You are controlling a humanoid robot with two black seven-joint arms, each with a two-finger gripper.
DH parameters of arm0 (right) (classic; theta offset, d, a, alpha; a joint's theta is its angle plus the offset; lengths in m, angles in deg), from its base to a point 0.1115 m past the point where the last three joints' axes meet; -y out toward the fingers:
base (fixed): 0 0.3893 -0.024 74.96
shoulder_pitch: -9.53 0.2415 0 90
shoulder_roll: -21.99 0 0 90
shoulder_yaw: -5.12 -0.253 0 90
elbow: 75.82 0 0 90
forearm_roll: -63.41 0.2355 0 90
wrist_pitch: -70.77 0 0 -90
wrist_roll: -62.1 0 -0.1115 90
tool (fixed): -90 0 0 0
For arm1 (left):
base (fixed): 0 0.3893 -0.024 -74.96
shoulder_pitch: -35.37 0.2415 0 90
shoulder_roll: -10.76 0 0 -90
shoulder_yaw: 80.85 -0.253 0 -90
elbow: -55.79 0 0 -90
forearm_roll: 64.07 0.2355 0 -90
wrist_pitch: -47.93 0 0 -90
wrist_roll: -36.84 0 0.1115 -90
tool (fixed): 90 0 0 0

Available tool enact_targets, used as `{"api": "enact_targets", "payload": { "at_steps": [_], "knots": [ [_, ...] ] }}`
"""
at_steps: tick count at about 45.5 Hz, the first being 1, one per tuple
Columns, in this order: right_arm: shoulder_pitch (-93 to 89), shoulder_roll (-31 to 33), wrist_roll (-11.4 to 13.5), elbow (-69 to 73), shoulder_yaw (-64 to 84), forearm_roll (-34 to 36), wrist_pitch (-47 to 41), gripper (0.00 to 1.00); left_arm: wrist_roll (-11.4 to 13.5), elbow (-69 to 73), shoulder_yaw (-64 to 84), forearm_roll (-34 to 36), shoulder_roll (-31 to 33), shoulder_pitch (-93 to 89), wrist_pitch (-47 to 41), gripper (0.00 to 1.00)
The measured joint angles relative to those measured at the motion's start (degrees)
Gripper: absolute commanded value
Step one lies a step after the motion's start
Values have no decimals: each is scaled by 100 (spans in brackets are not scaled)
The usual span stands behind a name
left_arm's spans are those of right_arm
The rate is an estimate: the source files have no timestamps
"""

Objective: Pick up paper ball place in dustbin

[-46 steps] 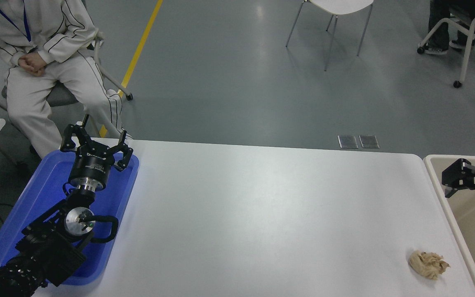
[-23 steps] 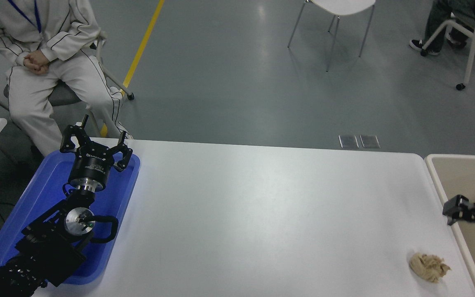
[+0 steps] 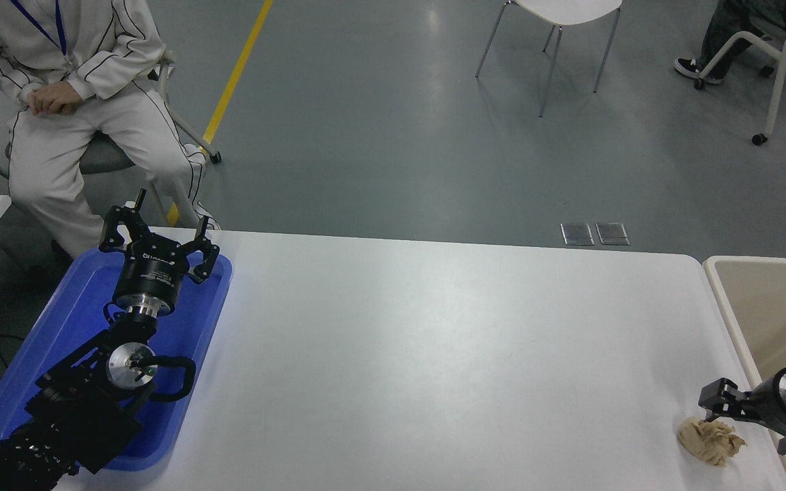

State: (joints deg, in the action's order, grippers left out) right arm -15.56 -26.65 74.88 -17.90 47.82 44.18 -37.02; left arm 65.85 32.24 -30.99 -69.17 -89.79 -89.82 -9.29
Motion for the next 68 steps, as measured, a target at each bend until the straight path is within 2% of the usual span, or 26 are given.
{"api": "enact_targets", "payload": {
  "at_steps": [45, 51, 56, 58, 59, 68],
  "knots": [
    [-865, -353, 7, -662, -752, -4, 368, 98, 2, 0, 1, 0, 1, -2, 0, 100],
    [-915, -367, 11, -681, -782, -9, 355, 76, 2, 0, 3, 0, 1, -2, 0, 100],
    [-944, -376, 12, -684, -797, -9, 335, 30, 2, 0, 3, 0, 1, -2, 0, 100],
    [-957, -378, 12, -684, -804, -3, 329, 6, 2, 0, 3, 0, 1, -2, 0, 100],
    [-961, -379, 13, -681, -808, 1, 326, 0, 2, 0, 3, 0, 1, -2, 0, 100],
    [-1030, -381, 13, -647, -846, 270, 302, 0, 2, 0, 1, 0, 0, -2, 0, 100]
  ]
}}
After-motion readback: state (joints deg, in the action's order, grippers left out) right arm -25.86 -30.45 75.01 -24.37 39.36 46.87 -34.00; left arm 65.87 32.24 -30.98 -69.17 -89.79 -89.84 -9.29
